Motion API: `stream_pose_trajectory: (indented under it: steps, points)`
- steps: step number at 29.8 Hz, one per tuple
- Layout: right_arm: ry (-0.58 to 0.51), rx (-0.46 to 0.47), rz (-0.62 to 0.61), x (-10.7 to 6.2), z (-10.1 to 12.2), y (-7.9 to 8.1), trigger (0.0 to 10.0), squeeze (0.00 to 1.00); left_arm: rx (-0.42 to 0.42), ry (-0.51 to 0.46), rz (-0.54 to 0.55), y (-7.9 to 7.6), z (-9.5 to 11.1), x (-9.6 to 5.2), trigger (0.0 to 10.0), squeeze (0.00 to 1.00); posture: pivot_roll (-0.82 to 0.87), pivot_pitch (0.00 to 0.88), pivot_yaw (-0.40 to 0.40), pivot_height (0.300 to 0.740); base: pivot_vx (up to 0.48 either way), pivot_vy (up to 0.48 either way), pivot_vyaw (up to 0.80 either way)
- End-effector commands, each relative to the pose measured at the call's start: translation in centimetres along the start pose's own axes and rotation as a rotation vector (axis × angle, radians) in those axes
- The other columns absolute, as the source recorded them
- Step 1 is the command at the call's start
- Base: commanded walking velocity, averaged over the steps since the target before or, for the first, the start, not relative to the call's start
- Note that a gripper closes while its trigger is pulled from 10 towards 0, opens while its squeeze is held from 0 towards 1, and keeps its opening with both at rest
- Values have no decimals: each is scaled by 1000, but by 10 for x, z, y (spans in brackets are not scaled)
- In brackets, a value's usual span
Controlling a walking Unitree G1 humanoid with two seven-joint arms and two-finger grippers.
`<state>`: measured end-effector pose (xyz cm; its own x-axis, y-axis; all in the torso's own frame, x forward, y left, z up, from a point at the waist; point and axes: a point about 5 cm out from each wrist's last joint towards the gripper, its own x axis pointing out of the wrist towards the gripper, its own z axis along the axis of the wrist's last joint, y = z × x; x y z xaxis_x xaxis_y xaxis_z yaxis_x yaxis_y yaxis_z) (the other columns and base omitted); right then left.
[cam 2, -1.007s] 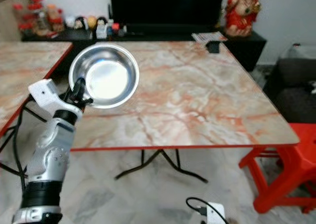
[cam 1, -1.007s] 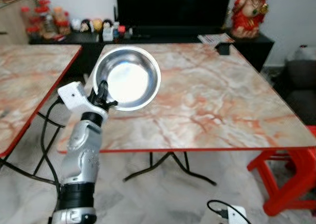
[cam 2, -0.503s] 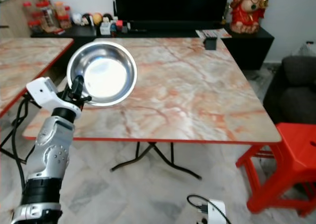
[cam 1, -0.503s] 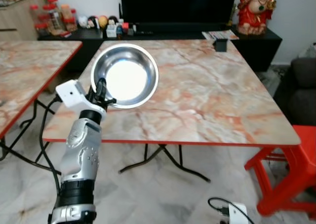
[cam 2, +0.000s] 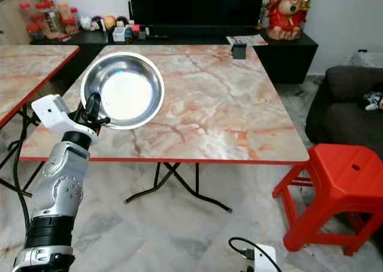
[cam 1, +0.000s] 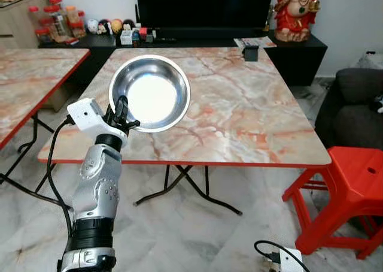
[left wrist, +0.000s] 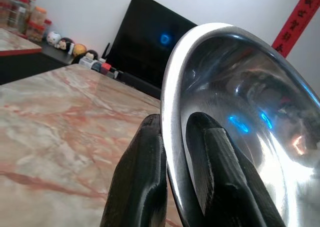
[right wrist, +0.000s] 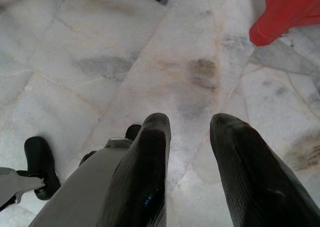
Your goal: Setting the table
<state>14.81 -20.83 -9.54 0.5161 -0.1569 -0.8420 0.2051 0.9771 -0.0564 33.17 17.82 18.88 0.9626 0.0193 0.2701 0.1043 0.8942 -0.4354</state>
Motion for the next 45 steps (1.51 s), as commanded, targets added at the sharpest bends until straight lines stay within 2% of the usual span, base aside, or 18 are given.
stream_pose_trajectory:
  steps: [1, 13, 45]
  points:
    - [-10, 13, -4, 0, 3, -2, 10000, 0, 19, -14, 4, 1, 3, 0, 10000, 0, 0, 0, -4, 725, 0, 0, 0]
    - [-11, -10, -5, 0, 3, -2, 10000, 0, 25, -20, 14, 4, 5, 1, 10000, 0, 2, 0, -8, 725, 156, 0, 0]
    - [-17, 18, 19, 1, 5, 1, 10000, 0, 5, -14, 5, -3, 0, -2, 10000, 0, 6, 0, -18, 725, 331, 0, -35]
